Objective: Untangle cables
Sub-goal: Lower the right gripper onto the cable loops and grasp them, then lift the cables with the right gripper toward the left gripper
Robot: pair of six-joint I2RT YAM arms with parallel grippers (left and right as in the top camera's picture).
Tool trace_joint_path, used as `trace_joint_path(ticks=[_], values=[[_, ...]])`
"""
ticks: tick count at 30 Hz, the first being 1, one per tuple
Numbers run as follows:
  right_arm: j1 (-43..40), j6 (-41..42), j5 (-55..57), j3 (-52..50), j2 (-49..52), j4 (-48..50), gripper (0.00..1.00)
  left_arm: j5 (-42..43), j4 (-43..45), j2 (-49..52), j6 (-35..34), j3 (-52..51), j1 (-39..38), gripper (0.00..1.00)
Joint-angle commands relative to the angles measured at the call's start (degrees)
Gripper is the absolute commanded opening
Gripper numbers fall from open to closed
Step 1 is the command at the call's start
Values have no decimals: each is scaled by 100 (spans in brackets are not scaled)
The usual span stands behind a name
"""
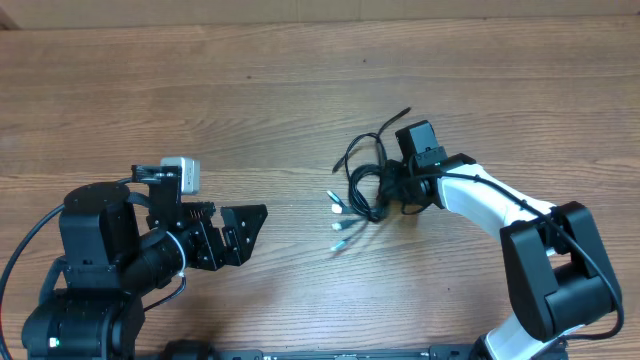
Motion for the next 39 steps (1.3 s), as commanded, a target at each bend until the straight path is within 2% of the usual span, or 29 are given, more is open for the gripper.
trace_joint_path(ticks=[1, 9, 16, 20, 23, 27, 33, 39], values=[[17, -4, -225, -20, 170, -120, 4, 9, 24, -2, 70, 15, -37, 100], [-74, -39, -1366, 520, -348, -1086, 4, 9, 22, -4, 70, 15, -37, 100], [48, -44, -2675, 645, -1836, -1646, 4, 9, 24, -4, 70, 15, -37, 100], [81, -42, -2782, 645, -2623, -1923, 4, 15, 42, -2, 52, 15, -37, 100], [227, -20, -2855, 645, -3112, -2055, 4, 225, 256, -4, -697, 15, -37, 99], [627, 33, -2876, 645, -3550, -2155, 4, 227, 240, -4, -929, 15, -37, 99], [1449, 505, -2859, 645, -3718, -1891, 4, 181, 245, -2, -2166, 15, -37, 99], [1991, 916, -2400, 645, -3709, -1360, 4, 179, 243, -4, -2201, 15, -37, 99]])
